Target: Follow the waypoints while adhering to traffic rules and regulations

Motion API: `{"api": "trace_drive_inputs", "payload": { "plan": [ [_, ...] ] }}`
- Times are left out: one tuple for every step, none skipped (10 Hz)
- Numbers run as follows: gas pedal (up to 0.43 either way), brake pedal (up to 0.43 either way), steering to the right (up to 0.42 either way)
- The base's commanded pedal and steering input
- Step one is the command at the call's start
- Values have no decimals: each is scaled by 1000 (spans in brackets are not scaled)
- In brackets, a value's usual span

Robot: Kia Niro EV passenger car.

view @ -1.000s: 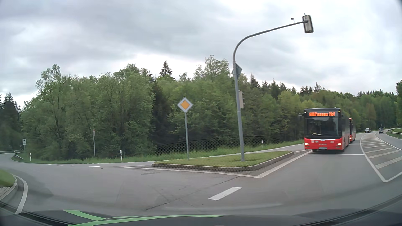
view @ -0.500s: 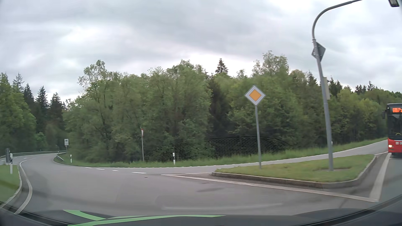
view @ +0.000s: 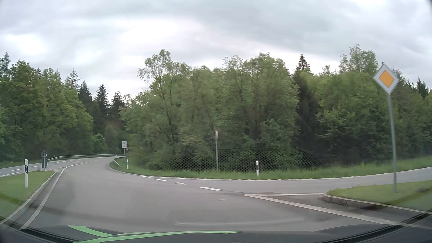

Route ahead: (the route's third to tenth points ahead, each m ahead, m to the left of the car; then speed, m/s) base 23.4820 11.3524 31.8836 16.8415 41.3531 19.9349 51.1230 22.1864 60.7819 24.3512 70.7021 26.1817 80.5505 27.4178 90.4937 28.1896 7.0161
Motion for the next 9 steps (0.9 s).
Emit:
{"api": "trace_drive_inputs", "payload": {
  "plan": [
    [339, 0, -299],
    [350, 0, -291],
    [378, 0, -285],
    [378, 0, -275],
    [429, 0, -256],
    [429, 0, -243],
    [429, 0, -222],
    [441, 0, -194],
    [461, 0, -165]
  ]
}}
